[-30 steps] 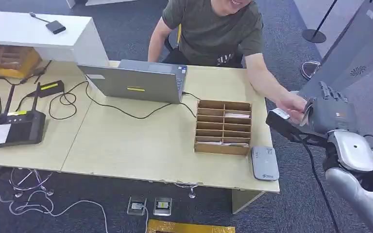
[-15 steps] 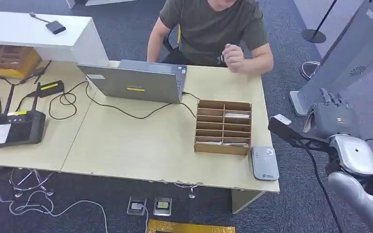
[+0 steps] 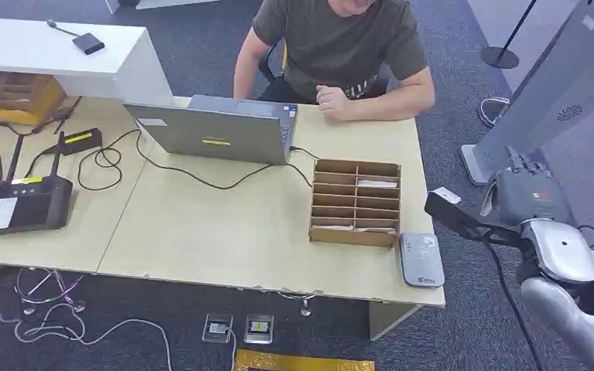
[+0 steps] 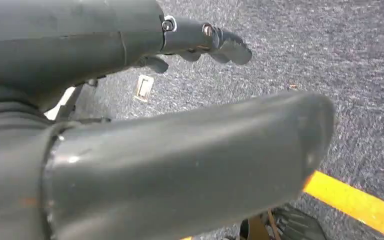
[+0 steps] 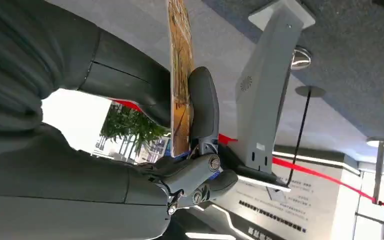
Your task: Pass the card to the sensor for recognition and then transmit it.
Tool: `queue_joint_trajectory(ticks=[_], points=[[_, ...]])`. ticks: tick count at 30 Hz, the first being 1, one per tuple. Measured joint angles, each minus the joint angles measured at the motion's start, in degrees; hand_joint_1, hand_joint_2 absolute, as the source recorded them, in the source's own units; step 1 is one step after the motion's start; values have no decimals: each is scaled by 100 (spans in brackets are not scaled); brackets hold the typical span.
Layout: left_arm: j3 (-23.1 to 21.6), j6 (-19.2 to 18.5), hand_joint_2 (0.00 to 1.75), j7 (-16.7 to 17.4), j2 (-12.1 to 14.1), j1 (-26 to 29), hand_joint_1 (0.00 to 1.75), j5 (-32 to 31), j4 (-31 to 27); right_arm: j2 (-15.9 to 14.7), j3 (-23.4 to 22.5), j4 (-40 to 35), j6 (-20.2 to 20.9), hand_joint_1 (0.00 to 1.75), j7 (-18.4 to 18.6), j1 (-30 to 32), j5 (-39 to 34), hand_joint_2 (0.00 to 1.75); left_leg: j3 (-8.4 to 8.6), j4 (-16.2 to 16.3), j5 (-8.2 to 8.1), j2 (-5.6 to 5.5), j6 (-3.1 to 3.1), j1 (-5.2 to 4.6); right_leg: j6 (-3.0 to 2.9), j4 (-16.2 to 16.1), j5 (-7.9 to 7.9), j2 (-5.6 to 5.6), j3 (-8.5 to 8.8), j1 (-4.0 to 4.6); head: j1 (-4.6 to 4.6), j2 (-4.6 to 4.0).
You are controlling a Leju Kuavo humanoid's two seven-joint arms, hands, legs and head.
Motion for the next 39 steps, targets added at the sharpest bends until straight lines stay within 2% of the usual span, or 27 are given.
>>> queue_joint_trajectory(ticks=[4, 6, 17, 27, 33, 39], points=[[-42, 2, 0, 0, 9, -2, 0, 68, -13, 2, 94, 2, -42, 175, 0, 89, -120, 175, -1, 0, 0, 0, 0, 0, 0, 0, 0, -1, 0, 0, 2, 0], [-179, 26, 0, -24, 24, -27, 0, 236, -15, 46, 341, 63, -345, 175, -28, 222, -448, 175, -3, -1, 0, 0, 0, 0, 0, 0, 0, -1, 0, 0, 0, 0], [-363, 70, 0, -39, 35, -54, 0, 404, -15, 218, 732, 411, -1034, 175, -277, 208, -791, 175, -5, -1, 0, -2, 0, 0, 0, 1, 0, -6, 1, 0, 2, 0], [-468, 70, 0, -59, 61, -59, 0, 415, -15, 356, 966, 640, -1246, 175, -321, 204, -933, 175, -5, -1, 0, -2, 0, 0, 0, 1, 0, -6, 0, 0, 2, 0], [-557, 68, 0, -59, 66, -59, 0, 417, -15, 422, 1025, 756, -1600, 175, -380, 215, -1226, 175, -4, -1, 0, -2, 0, 0, 0, 0, 0, -5, 0, 0, 2, 0], [-608, 59, 0, -59, 70, -61, 0, 422, -15, 489, 1075, 924, -1713, 175, -380, 269, -1255, 175, -4, -1, 0, -2, 0, 0, 0, 0, 0, -4, -1, 0, 2, 0]])
